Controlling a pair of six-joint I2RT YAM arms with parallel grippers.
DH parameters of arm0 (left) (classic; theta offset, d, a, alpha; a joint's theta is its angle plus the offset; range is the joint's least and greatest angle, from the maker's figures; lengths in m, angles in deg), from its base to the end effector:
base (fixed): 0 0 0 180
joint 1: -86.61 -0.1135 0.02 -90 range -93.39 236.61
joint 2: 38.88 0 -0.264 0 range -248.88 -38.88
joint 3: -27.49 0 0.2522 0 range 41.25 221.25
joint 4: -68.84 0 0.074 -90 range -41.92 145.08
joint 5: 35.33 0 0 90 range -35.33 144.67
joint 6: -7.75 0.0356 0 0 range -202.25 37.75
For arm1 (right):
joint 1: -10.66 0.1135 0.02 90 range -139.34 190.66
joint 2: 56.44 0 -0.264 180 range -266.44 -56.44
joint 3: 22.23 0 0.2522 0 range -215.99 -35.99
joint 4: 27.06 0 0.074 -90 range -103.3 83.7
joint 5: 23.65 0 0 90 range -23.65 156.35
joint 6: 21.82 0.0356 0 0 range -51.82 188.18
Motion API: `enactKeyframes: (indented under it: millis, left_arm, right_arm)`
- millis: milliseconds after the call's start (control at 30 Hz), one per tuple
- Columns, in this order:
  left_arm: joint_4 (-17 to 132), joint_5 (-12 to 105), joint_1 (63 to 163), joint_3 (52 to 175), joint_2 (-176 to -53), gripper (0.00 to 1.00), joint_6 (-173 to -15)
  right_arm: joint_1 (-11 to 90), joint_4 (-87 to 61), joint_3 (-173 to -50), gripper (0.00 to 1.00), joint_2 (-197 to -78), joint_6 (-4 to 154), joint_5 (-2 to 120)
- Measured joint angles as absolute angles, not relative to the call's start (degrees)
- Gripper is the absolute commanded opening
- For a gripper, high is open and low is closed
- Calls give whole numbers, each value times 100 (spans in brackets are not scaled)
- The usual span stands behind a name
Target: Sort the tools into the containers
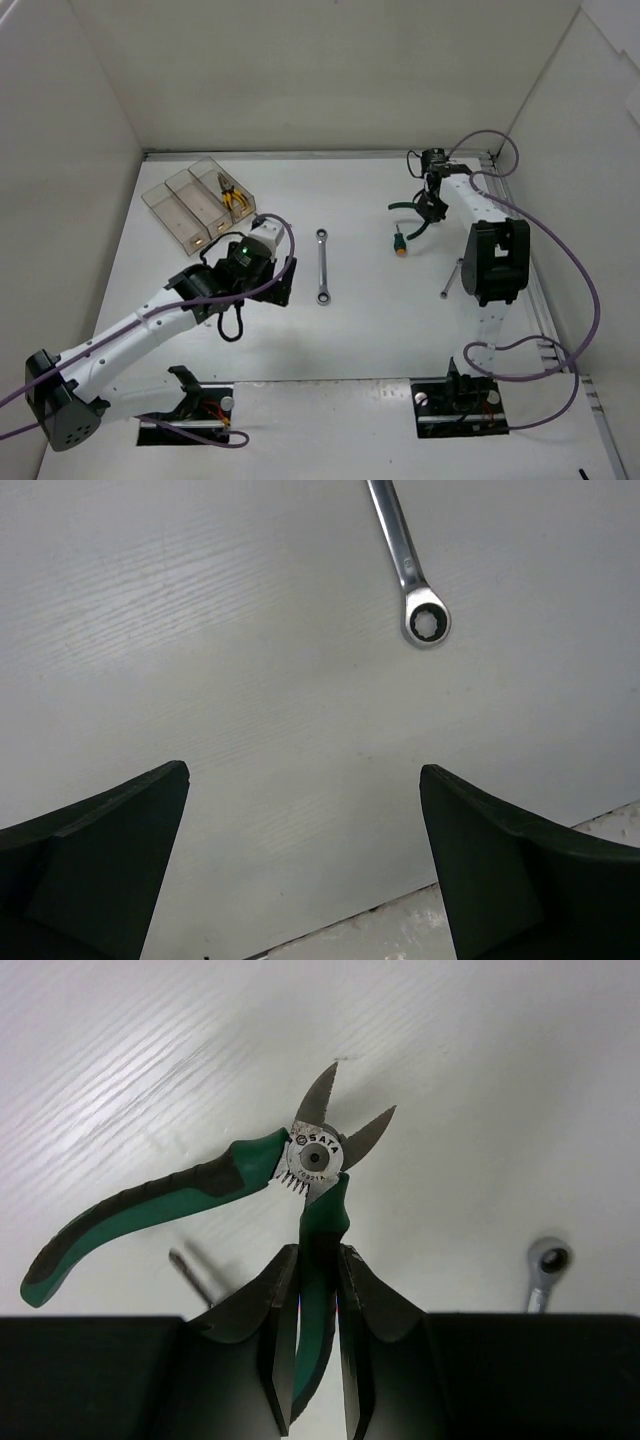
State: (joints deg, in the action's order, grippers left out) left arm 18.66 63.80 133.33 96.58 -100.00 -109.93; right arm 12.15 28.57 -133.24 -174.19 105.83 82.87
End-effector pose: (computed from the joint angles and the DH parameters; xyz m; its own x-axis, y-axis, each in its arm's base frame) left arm 0.1571 -0.1585 0.3063 -0.7044 0.0790 -0.7054 0.3512 0.9024 -0.2497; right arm 0.4436 0.0014 0.2217 -0.6359 0.5693 -0.5211 0.6256 0.7756 0.0838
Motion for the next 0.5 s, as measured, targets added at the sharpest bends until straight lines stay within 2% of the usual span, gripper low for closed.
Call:
enactKeyframes:
  millis: [33,300,500]
  left_arm:
    - [1894,6310,13263,9778,-10105,93,-10916]
    - [2322,5051,12533,11033,-10813,91,-10355]
    - [2550,4165,12579,12119,-11659,84,-9902]
  right_arm:
    - [1244,2848,-13222,0,-17181,10380,8225]
    - [1430,2389,-11888,0,-14641,8965,7519]
    - [1609,2337,-11399,0,-13736,8544,6564]
